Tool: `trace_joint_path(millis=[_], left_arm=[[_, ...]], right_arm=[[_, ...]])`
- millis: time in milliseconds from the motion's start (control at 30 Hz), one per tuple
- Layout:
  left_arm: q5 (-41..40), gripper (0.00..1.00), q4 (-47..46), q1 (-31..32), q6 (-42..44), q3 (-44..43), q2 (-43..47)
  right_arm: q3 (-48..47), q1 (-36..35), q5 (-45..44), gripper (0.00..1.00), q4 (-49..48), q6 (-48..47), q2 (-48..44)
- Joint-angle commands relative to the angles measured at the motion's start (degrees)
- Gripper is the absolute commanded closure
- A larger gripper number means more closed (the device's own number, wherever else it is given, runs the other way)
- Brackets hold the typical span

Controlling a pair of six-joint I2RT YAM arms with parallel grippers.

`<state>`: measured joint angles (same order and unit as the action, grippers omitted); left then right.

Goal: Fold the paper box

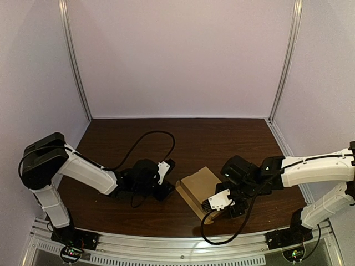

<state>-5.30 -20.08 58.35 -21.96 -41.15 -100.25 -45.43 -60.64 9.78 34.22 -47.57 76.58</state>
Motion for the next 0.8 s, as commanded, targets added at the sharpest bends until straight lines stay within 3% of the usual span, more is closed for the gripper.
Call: trace_joint_path(millis=[0,267,767], left_arm=[[3.6,0.70,-11.1,-2.5,0.4,1.4,-4.0],[9.6,0.79,-18.7,-4.5,0.2,1.6,-8.8],[10.4,0.82,-23.8,-4.6,-1.0,5.6,-9.1]], right_arm=[[1.2,-0.4,-1.8,0.18,-4.1,1.3,1.2],[0.1,-2.4,-4.9,0.21,-5.6,3.5,4.4],[1.5,-6.0,-10.5,0.26,-10.1,4.3,7.8]])
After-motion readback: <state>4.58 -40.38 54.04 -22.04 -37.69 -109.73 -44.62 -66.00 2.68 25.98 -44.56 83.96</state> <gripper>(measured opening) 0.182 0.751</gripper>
